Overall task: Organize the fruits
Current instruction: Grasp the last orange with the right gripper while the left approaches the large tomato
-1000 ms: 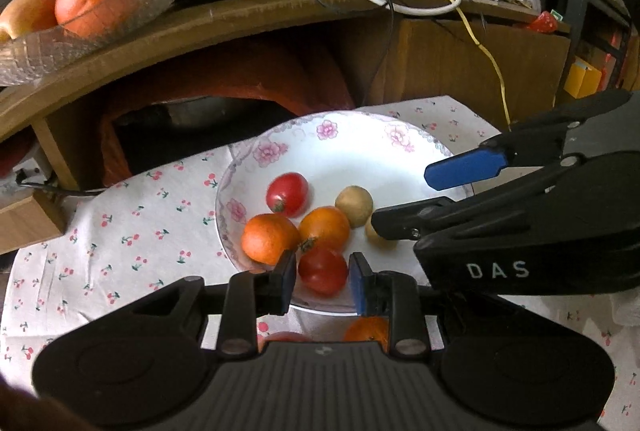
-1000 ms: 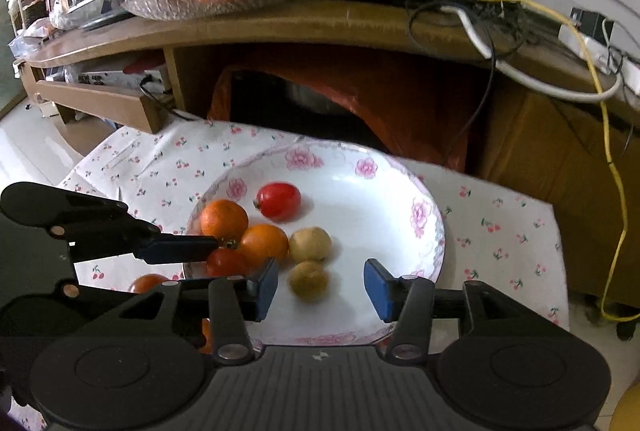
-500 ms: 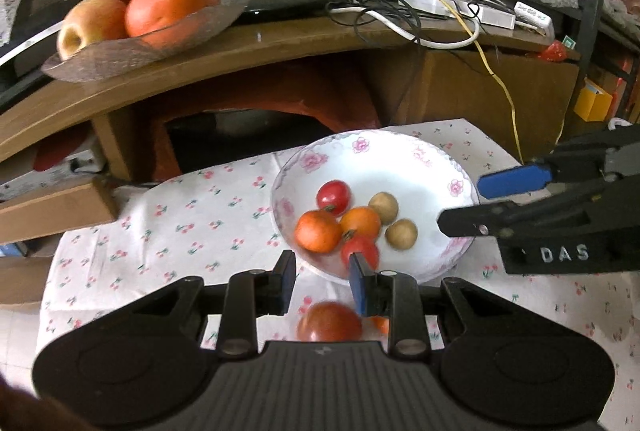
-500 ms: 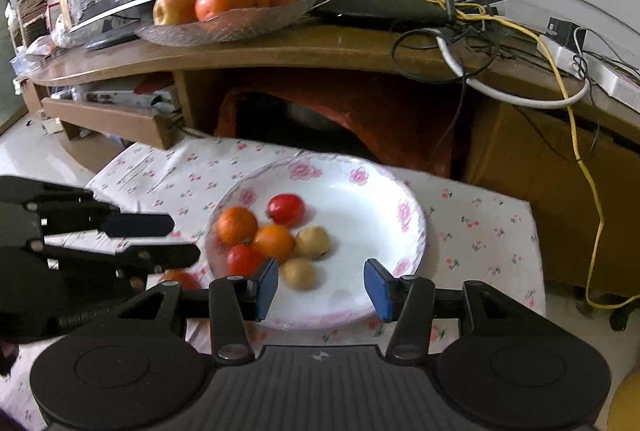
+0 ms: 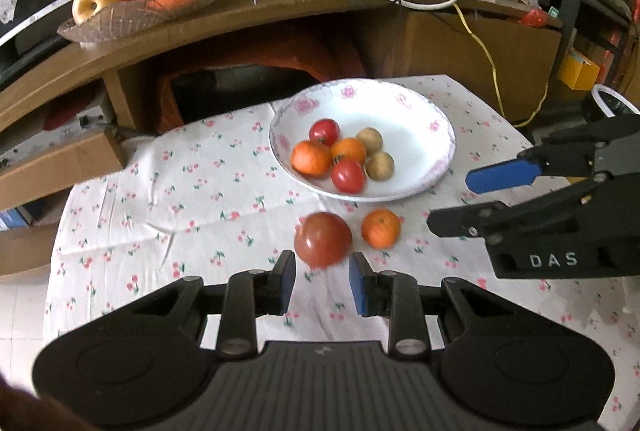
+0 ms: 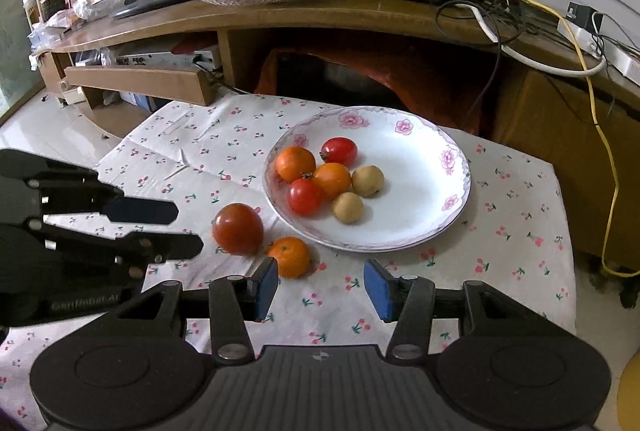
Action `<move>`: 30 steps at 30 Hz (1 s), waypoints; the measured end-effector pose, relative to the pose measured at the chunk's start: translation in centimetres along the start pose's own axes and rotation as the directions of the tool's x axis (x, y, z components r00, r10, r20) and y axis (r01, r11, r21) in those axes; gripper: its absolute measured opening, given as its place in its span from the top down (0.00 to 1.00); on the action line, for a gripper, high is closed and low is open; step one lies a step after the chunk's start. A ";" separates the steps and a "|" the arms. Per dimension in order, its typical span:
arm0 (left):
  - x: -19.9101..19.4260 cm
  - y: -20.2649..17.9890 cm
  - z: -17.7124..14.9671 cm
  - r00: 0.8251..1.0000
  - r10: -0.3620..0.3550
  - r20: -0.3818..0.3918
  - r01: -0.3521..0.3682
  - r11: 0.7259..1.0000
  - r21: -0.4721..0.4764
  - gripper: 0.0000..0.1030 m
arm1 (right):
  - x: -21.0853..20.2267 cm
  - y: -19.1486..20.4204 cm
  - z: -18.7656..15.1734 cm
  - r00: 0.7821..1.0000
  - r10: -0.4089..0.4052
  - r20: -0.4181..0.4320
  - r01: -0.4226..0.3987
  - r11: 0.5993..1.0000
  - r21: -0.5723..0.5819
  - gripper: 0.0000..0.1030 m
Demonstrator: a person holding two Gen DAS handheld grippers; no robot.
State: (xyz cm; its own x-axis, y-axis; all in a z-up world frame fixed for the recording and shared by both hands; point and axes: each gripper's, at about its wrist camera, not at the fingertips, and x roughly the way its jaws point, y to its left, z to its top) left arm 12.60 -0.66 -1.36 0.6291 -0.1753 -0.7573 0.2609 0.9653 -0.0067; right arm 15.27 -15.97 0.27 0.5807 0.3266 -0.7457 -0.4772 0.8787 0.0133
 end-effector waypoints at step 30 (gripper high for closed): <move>0.9 0.5 -0.9 0.998 0.047 -0.042 -0.047 0.999 0.002 0.60 | 1.8 1.3 -0.4 0.999 0.009 -0.033 -0.010 0.999 -0.030 0.53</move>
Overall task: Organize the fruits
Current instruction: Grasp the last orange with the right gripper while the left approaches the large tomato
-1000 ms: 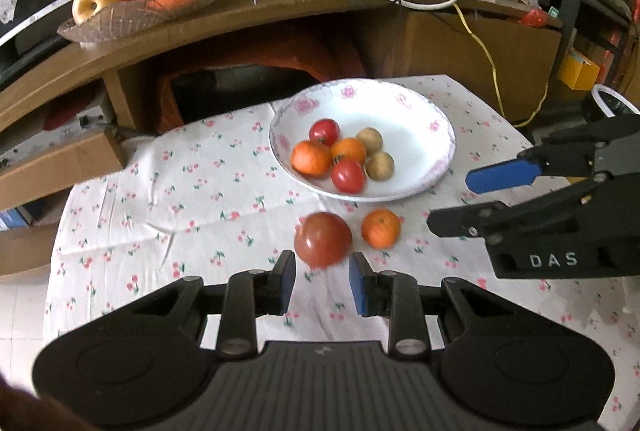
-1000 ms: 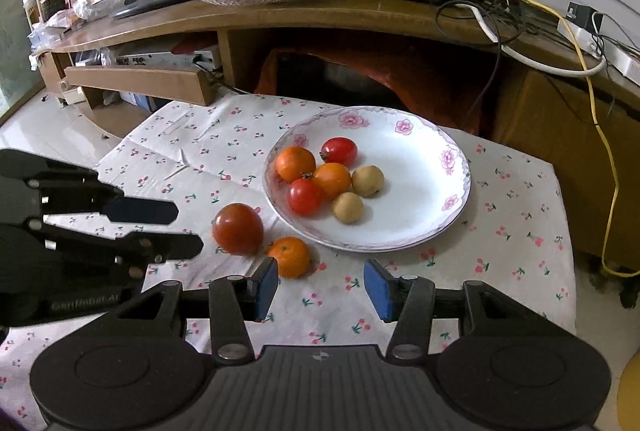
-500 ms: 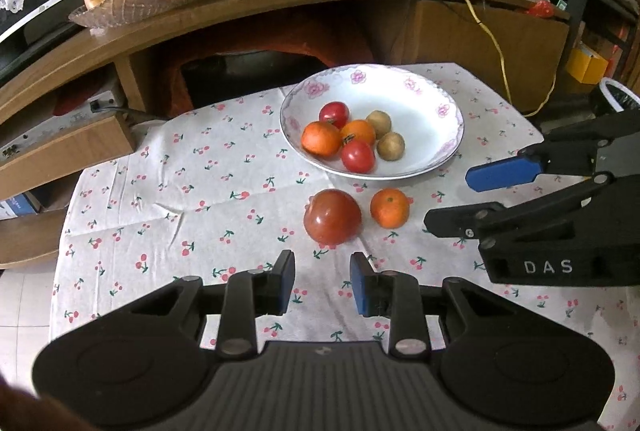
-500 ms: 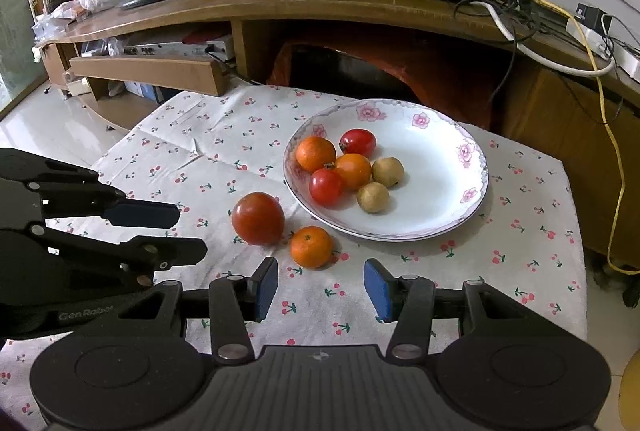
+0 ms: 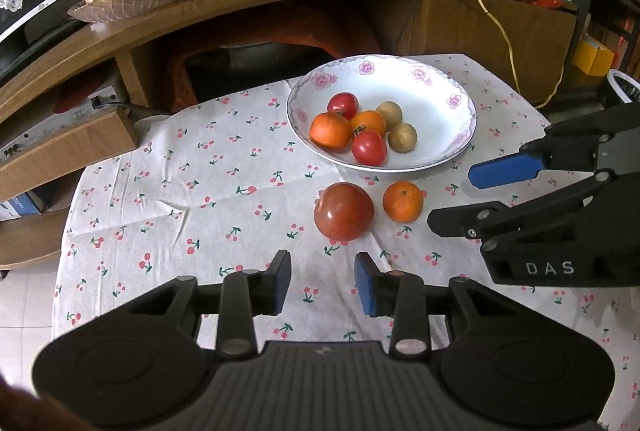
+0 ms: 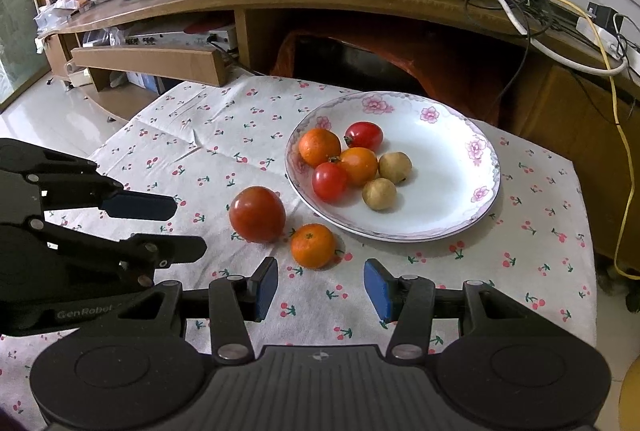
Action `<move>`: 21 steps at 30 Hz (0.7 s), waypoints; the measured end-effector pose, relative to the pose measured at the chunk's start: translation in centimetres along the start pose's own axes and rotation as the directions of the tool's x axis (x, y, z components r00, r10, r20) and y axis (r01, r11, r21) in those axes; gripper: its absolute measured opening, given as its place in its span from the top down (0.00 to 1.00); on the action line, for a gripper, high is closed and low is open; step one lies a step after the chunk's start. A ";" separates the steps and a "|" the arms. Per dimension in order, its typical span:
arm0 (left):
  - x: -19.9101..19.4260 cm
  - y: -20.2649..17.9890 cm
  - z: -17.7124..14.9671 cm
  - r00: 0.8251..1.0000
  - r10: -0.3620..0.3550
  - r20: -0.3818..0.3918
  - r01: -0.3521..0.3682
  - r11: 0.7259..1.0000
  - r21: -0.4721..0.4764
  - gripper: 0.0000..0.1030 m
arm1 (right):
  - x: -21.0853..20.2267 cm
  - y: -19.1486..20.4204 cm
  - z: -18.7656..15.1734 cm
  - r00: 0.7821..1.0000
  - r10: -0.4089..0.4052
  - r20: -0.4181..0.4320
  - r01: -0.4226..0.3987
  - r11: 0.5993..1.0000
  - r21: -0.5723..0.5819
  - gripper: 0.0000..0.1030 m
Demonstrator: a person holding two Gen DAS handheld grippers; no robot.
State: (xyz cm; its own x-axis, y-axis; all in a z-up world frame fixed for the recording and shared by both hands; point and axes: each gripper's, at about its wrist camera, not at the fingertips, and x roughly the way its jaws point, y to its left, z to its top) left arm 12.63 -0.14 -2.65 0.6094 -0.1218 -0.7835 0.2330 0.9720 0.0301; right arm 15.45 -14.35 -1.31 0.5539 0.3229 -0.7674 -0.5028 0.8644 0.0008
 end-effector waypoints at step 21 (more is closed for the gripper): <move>0.6 0.8 -0.6 0.999 -0.016 -0.027 0.016 1.000 -0.009 0.59 | 2.8 0.1 0.5 0.999 0.020 -0.031 -0.021 1.000 -0.016 0.52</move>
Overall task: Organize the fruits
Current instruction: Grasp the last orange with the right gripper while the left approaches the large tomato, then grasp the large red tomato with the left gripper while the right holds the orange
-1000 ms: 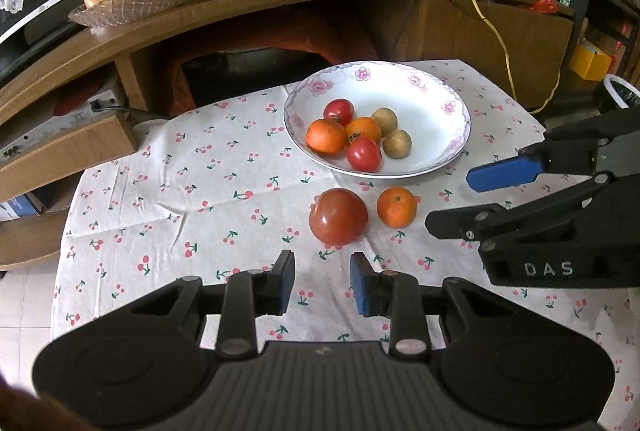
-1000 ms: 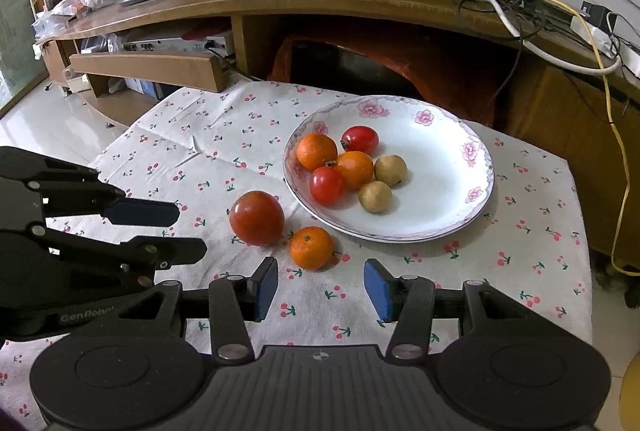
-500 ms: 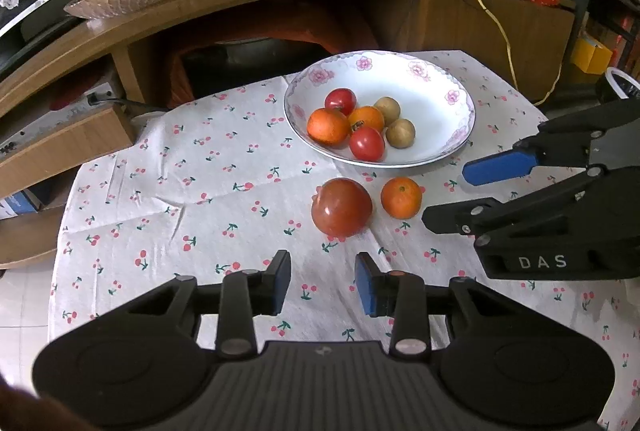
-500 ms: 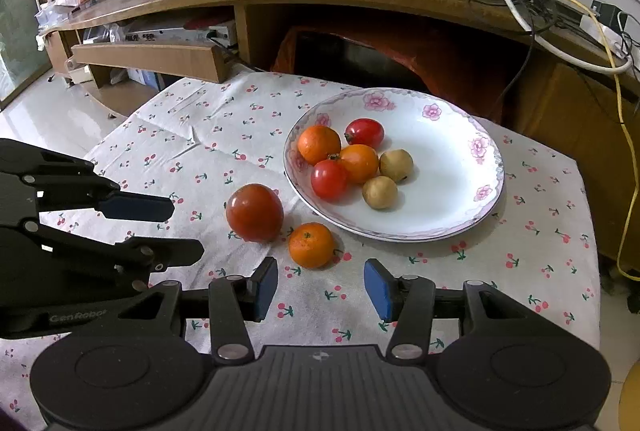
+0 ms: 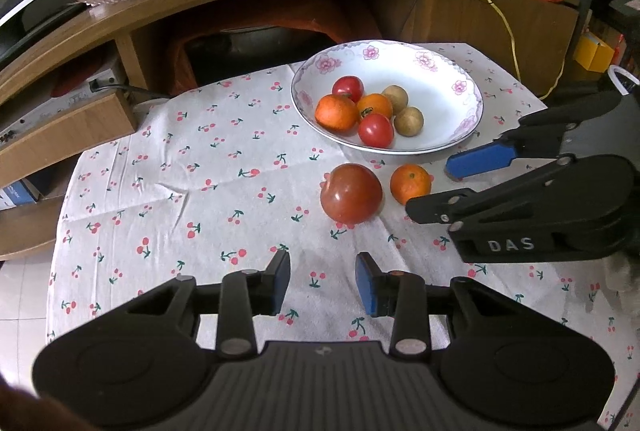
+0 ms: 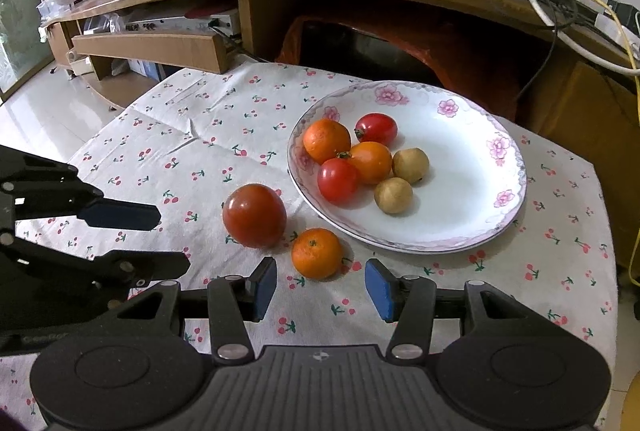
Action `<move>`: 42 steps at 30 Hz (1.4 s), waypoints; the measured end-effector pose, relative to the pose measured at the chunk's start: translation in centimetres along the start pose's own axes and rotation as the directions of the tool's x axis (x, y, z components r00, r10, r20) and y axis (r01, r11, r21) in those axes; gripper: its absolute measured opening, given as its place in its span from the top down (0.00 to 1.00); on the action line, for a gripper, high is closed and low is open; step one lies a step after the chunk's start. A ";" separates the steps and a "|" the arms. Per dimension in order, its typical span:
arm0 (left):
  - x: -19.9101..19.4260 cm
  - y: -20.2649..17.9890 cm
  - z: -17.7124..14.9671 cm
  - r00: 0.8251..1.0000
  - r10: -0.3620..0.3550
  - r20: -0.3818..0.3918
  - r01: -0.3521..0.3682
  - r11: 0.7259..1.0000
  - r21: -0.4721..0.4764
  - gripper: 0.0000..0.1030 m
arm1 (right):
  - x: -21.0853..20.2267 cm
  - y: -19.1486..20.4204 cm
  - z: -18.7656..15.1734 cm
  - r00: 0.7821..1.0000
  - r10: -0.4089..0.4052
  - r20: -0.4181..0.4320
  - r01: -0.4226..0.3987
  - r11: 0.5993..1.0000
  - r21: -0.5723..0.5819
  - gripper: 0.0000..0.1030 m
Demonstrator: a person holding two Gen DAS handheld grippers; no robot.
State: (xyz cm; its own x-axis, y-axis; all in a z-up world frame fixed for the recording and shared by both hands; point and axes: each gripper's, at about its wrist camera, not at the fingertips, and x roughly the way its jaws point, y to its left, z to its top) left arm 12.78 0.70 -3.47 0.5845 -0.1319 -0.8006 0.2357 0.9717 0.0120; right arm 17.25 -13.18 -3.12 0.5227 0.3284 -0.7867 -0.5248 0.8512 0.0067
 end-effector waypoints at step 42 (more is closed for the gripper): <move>3.8 -1.5 2.6 0.999 -0.029 0.034 0.029 1.000 0.000 0.56 | -2.2 -4.2 -2.7 1.000 0.000 -0.031 0.003 0.993 0.119 0.71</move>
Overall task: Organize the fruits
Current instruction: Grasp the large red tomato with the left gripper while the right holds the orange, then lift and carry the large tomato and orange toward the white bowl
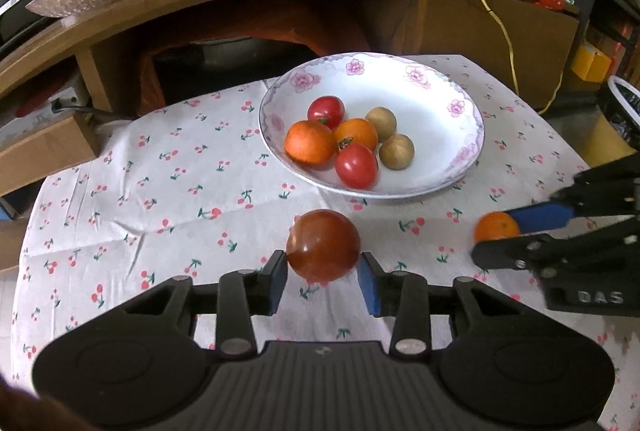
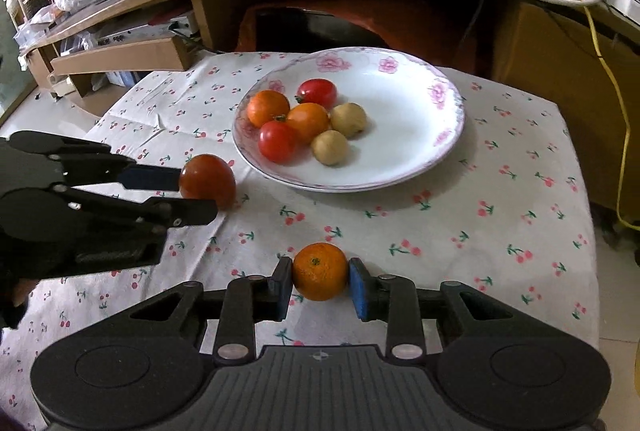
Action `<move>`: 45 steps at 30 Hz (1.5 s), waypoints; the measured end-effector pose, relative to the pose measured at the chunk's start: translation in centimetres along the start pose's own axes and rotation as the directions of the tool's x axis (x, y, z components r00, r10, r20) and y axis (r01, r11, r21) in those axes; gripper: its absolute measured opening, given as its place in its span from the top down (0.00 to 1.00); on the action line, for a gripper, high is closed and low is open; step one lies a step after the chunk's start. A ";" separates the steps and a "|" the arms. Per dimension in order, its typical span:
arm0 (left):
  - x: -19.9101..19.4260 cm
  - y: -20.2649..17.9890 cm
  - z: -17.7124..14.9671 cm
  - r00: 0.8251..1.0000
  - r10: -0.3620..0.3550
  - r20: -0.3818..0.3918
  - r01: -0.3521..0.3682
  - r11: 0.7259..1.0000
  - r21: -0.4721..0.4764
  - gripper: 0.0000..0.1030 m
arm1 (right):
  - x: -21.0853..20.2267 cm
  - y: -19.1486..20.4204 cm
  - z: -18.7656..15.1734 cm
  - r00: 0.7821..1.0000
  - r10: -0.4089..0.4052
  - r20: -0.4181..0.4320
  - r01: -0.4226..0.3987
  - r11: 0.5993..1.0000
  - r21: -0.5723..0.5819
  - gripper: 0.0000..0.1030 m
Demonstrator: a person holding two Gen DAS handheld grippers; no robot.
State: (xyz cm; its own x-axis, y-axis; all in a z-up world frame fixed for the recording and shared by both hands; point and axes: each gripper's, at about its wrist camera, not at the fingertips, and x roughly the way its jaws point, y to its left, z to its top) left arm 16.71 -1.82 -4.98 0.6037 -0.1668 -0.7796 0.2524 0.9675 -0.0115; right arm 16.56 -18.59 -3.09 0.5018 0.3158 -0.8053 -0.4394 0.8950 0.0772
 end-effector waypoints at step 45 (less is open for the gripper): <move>-3.3 -2.5 -4.2 0.999 -0.014 -0.047 0.016 0.998 0.059 0.55 | -1.8 0.9 -2.2 0.998 -0.039 -0.041 0.034 0.995 -0.097 0.71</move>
State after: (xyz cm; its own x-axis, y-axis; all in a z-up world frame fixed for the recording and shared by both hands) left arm 10.90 -2.91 -5.01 0.5641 -0.1709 -0.8078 0.3065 0.9518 0.0127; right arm 13.58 -19.03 -2.85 0.4871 0.2677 -0.8313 -0.4921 0.8705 -0.0080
